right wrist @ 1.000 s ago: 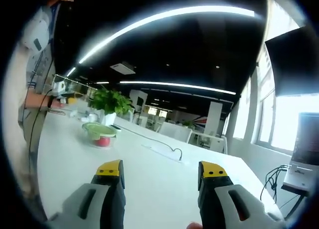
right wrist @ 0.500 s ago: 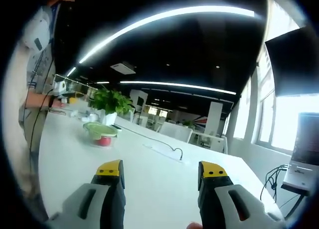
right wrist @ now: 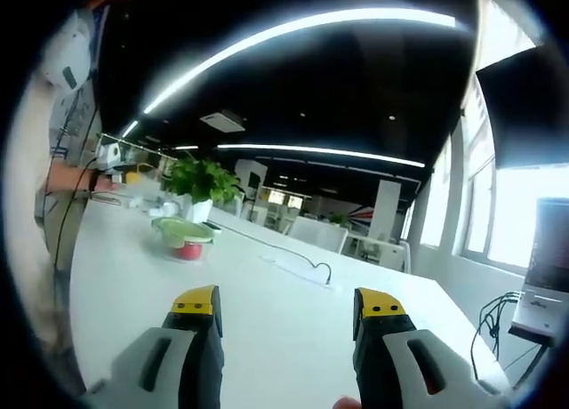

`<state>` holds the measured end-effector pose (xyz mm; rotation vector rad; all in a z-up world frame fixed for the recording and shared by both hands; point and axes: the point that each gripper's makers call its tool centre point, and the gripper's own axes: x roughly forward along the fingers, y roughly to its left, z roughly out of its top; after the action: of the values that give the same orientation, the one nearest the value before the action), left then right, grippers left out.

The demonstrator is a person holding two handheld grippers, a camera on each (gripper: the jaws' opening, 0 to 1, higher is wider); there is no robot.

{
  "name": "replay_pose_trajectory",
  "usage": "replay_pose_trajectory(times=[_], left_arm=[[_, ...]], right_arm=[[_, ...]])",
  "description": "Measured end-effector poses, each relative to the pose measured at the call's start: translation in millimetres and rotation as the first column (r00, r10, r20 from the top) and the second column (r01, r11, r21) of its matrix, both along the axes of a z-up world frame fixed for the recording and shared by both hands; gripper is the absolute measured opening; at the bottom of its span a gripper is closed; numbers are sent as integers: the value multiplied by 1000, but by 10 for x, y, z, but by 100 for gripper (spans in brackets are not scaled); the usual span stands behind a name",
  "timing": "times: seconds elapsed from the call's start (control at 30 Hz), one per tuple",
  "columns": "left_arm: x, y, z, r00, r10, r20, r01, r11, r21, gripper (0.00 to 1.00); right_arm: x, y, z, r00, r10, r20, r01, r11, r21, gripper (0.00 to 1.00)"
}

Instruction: Pick up the tomato from the tabletop place it into the food storage container close the lid and lock the latches

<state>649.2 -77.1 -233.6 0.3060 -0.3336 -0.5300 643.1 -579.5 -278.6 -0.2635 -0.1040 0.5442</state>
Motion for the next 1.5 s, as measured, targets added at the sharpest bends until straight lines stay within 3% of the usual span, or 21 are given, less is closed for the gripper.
replay_pose_trajectory(times=[0.77,1.5], left_arm=[[34,36,-17,1000,5,0,-5,1000,5,45],[23,21,26,1000,5,9,-5,1000,18,44]], right_arm=[[89,79,-77,1000,20,-15,-20,1000,-11,53],[90,89,-20,1000,22,-8,-23,1000,-14,53]])
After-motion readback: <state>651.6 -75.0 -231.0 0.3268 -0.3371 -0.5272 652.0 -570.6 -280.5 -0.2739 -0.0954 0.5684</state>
